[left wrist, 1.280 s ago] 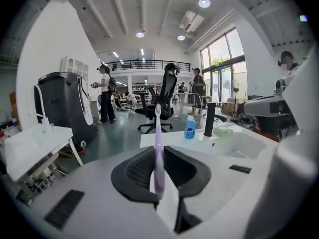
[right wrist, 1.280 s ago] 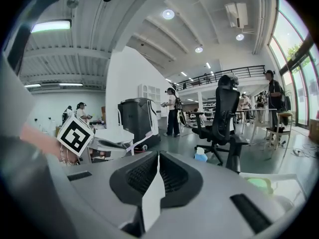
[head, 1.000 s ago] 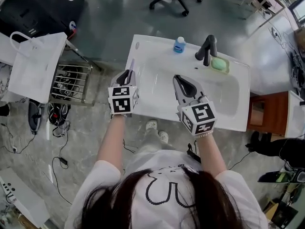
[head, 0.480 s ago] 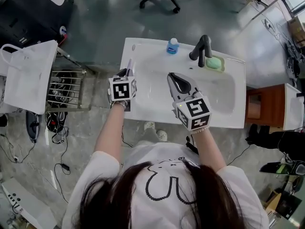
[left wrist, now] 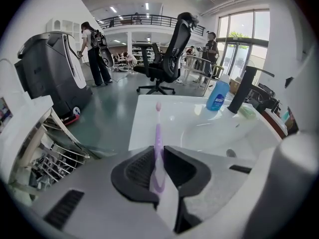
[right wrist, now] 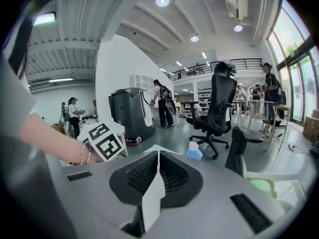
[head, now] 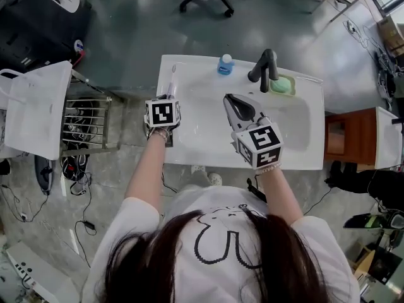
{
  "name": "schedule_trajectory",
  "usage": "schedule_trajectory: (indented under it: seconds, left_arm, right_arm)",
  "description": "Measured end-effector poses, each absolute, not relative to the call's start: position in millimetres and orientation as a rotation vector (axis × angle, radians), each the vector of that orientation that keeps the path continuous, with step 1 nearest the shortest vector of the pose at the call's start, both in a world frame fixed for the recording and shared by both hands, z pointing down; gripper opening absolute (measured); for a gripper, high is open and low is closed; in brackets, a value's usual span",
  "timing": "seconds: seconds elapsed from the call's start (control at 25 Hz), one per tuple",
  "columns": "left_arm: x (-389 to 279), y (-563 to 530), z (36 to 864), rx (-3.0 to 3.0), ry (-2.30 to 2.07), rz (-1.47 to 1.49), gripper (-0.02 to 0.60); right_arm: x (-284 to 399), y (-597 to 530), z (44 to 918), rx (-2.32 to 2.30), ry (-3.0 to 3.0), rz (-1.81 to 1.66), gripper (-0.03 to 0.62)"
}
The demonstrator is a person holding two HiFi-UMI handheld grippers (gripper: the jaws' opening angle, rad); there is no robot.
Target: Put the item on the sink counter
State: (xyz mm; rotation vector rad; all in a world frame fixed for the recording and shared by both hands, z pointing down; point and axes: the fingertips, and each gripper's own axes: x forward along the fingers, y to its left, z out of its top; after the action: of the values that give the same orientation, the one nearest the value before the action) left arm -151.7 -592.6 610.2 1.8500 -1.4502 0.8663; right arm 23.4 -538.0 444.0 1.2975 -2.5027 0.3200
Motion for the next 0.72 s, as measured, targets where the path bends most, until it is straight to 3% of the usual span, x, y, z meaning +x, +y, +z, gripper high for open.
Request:
schedule_trajectory:
  seconds: [0.28,0.44,0.52,0.72]
  left_arm:
    - [-152.4,-593.3,609.3,1.832,-1.456,0.859,0.076]
    - [-145.6,-592.7,599.9,1.875,-1.448,0.82,0.312]
    - [-148.7,-591.2,595.9,1.889,-1.479,0.813,0.36]
    - [-154.3,-578.9,582.9,1.893,-1.514,0.756,0.411]
  right_arm:
    - [20.4,-533.5,445.3,1.275,-2.504,0.313,0.034]
    - [23.9,-529.7,440.9,1.281,-2.516,0.305,0.034]
    - [24.0,-528.4,437.7,1.29,-2.523,0.3,0.034]
    - [25.0,-520.2,430.4,1.301,-2.544,0.276,0.034]
